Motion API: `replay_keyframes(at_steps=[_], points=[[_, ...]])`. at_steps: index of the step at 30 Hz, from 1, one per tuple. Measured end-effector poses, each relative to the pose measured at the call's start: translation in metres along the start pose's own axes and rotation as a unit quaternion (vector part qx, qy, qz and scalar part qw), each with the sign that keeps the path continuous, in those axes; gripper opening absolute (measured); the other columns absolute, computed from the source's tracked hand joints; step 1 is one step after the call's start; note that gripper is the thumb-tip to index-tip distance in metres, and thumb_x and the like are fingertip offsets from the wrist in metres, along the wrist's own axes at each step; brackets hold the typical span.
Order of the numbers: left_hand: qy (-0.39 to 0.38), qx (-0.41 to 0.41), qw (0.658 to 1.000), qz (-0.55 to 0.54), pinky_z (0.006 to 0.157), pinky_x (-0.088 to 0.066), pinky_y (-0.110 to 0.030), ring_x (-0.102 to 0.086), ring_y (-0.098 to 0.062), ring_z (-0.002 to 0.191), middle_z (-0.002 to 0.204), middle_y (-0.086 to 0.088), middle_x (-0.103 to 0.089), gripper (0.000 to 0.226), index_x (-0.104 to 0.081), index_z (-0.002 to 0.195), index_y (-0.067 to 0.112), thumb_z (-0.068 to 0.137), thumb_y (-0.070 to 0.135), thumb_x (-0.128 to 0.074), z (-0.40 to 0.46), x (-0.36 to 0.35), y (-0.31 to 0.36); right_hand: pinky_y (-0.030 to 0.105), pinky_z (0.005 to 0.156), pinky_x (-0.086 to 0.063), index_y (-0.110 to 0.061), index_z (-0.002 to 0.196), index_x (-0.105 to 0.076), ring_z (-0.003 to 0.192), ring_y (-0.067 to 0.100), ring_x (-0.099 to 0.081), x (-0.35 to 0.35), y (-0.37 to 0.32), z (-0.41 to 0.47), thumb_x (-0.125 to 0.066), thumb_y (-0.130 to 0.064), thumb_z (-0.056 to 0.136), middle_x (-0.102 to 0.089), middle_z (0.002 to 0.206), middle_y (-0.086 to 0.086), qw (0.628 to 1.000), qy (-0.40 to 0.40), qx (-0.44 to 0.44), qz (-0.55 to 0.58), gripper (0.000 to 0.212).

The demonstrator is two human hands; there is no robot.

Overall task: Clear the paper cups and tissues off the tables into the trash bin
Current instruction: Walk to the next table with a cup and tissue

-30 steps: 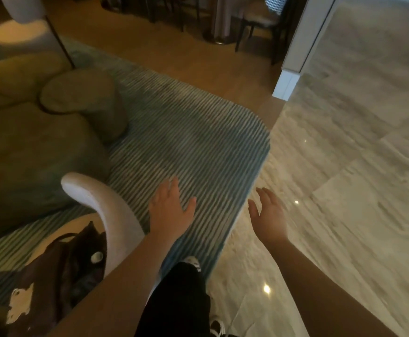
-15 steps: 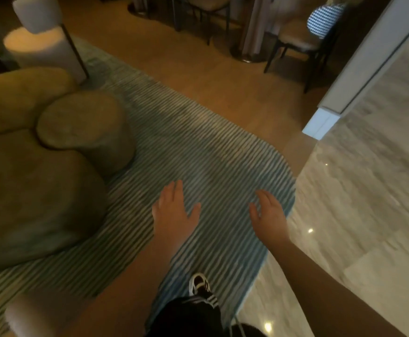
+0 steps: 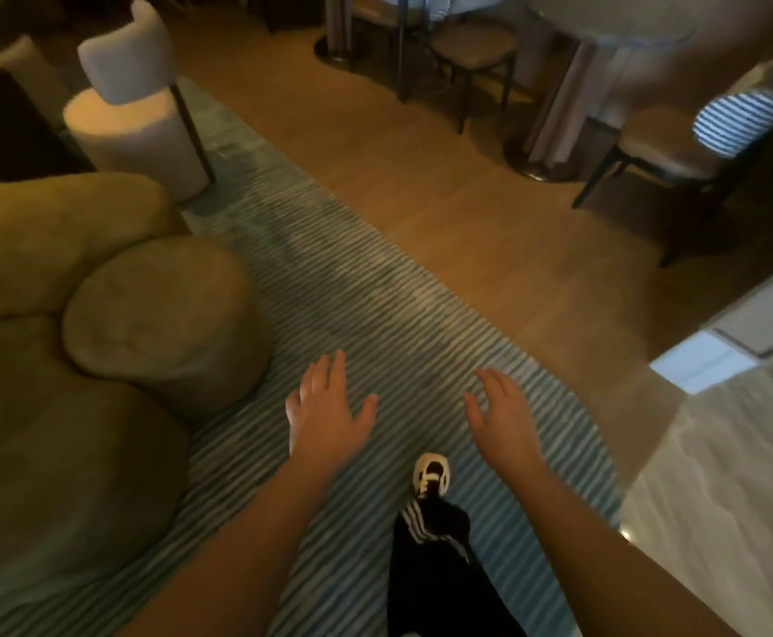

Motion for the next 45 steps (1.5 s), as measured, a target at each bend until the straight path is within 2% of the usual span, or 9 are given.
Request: replay_keyframes(at_steps=[7, 11, 15, 20, 24, 33, 41, 45], points=[[0.022, 0.068, 0.997, -0.005, 0.113, -0.016, -0.046, -0.006, -0.020, 0.144, 0.158, -0.002, -0.008, 0.078, -0.002, 0.151, 0.020, 0.092, 0.060, -0.031, 0.205, 0.028, 0.052, 0.035, 0.109, -0.033, -0.005, 0.135, -0.046, 0.129, 0.028, -0.043, 0.041, -0.026, 0.246, -0.051, -0.026, 0.095, -0.048, 0.140, 0.014, 0.994, -0.053, 0.095, -0.029, 0.046], [0.024, 0.088, 0.996, -0.015, 0.113, -0.016, -0.047, -0.006, -0.020, 0.144, 0.158, -0.002, -0.007, 0.077, -0.002, 0.151, 0.020, 0.092, 0.060, -0.031, 0.296, 0.049, 0.067, 0.040, 0.107, -0.035, -0.004, 0.133, -0.048, 0.127, 0.029, -0.045, 0.050, -0.052, 0.349, -0.052, -0.025, 0.094, -0.050, 0.136, 0.014, 0.991, -0.057, 0.118, -0.016, 0.044], [0.024, 0.109, 0.993, -0.024, 0.113, -0.016, -0.046, -0.006, -0.020, 0.144, 0.158, -0.001, -0.007, 0.077, -0.001, 0.151, 0.021, 0.092, 0.059, -0.031, 0.386, 0.063, 0.060, 0.039, 0.108, -0.034, -0.007, 0.135, -0.047, 0.129, 0.025, -0.042, 0.038, -0.075, 0.442, -0.050, -0.027, 0.095, -0.048, 0.139, 0.011, 0.988, -0.083, 0.133, -0.007, 0.045], [0.044, 0.134, 0.990, -0.033, 0.113, -0.016, -0.046, -0.007, -0.019, 0.144, 0.158, -0.002, -0.009, 0.077, -0.003, 0.151, 0.020, 0.092, 0.059, -0.034, 0.513, 0.079, 0.028, 0.036, 0.108, -0.034, -0.007, 0.134, -0.048, 0.129, 0.026, -0.042, 0.005, -0.116, 0.580, -0.050, -0.028, 0.095, -0.048, 0.139, 0.011, 0.985, -0.085, 0.153, -0.012, 0.044], [0.043, 0.156, 0.986, -0.047, 0.114, -0.017, -0.045, -0.007, -0.020, 0.144, 0.158, -0.001, -0.008, 0.078, -0.001, 0.151, 0.020, 0.092, 0.059, -0.034, 0.634, 0.106, -0.013, 0.033, 0.104, -0.034, -0.007, 0.132, -0.049, 0.127, 0.027, -0.044, -0.024, -0.174, 0.709, -0.052, -0.028, 0.094, -0.050, 0.138, 0.012, 0.982, -0.086, 0.165, -0.015, 0.044], [0.044, 0.187, 0.980, -0.043, 0.113, -0.019, -0.045, -0.010, -0.020, 0.143, 0.158, -0.002, -0.010, 0.078, -0.003, 0.151, 0.020, 0.091, 0.060, -0.035, 0.875, 0.203, -0.084, 0.036, 0.107, -0.033, -0.006, 0.134, -0.047, 0.130, 0.027, -0.040, -0.057, -0.308, 0.947, -0.049, -0.027, 0.095, -0.047, 0.140, 0.012, 0.984, -0.091, 0.155, -0.015, 0.045], [0.068, 0.197, 0.977, -0.056, 0.112, -0.020, -0.048, -0.012, -0.021, 0.143, 0.157, -0.004, -0.014, 0.078, -0.008, 0.151, 0.018, 0.091, 0.058, -0.039, 1.077, 0.247, -0.134, 0.035, 0.106, -0.034, -0.007, 0.134, -0.047, 0.130, 0.027, -0.039, -0.112, -0.384, 1.149, -0.047, -0.031, 0.096, -0.046, 0.141, 0.012, 0.980, -0.109, 0.165, -0.025, 0.045], [0.071, 0.236, 0.968, -0.052, 0.112, -0.019, -0.047, -0.010, -0.020, 0.143, 0.158, -0.003, -0.012, 0.078, -0.007, 0.151, 0.019, 0.091, 0.057, -0.040, 1.206, 0.270, -0.165, 0.034, 0.103, -0.036, -0.010, 0.133, -0.049, 0.128, 0.027, -0.042, -0.141, -0.433, 1.279, -0.048, -0.032, 0.095, -0.049, 0.138, 0.011, 0.974, -0.112, 0.195, -0.024, 0.044]])
Point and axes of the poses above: each hand's wrist, its own z-axis towards the middle knuckle, its own x-axis out of the back of the hand, y = z × x, the point moved 4 cm from there along z, towards the middle knuckle
